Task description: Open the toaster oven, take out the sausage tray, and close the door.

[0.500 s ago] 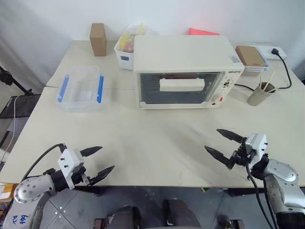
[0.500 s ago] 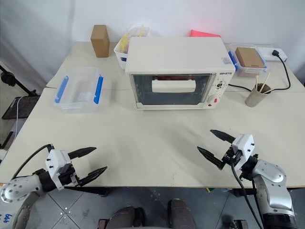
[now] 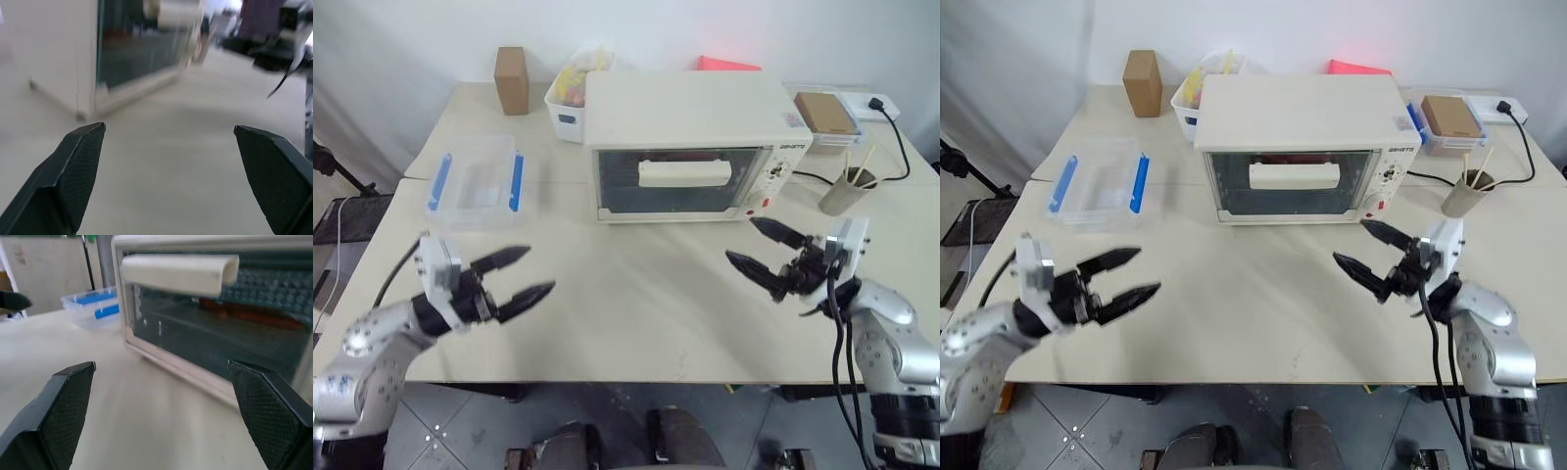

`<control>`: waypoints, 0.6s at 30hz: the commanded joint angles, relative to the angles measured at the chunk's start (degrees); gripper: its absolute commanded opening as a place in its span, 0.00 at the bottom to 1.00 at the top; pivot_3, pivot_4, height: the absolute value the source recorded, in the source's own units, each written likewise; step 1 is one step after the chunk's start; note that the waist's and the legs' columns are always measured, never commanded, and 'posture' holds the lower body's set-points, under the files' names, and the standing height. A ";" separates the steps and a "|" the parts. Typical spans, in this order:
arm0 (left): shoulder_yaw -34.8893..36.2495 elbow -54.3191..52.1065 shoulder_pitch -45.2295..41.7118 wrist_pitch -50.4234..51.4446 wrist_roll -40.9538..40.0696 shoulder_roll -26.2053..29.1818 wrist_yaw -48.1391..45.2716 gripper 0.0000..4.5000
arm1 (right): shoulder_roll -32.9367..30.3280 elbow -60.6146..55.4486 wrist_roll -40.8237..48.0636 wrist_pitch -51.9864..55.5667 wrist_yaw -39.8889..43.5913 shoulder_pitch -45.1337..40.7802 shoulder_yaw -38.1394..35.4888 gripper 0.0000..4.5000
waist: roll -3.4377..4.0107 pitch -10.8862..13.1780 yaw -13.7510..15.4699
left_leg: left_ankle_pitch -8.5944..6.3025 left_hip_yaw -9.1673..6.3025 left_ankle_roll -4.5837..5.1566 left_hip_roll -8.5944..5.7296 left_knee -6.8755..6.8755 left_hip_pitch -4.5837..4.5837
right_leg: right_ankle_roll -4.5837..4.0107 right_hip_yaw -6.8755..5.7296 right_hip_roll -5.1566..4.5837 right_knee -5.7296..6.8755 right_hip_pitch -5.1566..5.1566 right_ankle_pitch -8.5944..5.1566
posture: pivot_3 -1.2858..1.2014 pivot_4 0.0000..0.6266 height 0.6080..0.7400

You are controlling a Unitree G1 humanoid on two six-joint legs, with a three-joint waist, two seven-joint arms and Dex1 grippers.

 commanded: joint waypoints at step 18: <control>-5.93 -3.00 -2.43 1.76 0.44 -2.47 0.19 1.00 | 5.59 5.84 -4.24 -4.09 2.02 -12.24 3.38 1.00 | 0.02 0.01 -0.18 | -0.01 0.01 0.00 0.08 0.05 -0.09 | 0.00 0.01 0.09 -0.01 -0.09 0.00 | 0.52 0.24 1.00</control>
